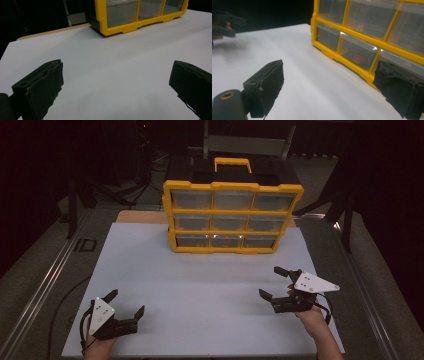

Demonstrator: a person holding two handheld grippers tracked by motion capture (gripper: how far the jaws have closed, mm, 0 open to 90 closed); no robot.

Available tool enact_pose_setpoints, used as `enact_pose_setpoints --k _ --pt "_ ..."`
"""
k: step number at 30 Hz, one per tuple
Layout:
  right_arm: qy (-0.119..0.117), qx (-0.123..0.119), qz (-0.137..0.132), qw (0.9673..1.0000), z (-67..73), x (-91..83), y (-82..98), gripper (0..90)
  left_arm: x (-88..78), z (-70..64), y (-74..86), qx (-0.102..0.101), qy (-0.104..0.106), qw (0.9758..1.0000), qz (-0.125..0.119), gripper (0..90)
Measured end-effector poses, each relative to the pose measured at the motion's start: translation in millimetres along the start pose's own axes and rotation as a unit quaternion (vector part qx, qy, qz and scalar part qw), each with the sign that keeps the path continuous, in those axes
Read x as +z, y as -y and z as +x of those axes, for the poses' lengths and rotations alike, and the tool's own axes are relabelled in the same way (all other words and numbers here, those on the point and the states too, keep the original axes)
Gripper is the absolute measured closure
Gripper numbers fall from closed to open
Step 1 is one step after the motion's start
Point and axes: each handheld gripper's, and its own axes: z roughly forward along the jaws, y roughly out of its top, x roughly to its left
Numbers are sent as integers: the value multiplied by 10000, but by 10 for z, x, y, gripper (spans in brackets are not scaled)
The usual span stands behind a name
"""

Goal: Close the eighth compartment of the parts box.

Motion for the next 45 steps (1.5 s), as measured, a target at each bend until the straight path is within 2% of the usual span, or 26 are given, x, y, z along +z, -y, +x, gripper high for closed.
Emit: enact_pose_setpoints --k 13,18,23,29,35,45 --pt "213 108 125 9996 7 -147 386 94 -5 0 1 -2 2 10000 -5 3" --pt "246 151 96 9995 -7 -167 530 101 -4 -2 3 6 5 10000 -4 3" --pt "313 170 279 9990 3 -138 624 101 -5 1 4 3 8 10000 -7 3" --pt "495 188 433 9977 37 -101 684 101 -22 21 7 -6 -14 10000 -6 3" --pt "530 304 381 9974 23 -66 704 100 -20 7 7 14 11 10000 -4 3" --pt "693 176 589 9957 29 -13 723 101 -15 14 12 -34 21 10000 6 3"
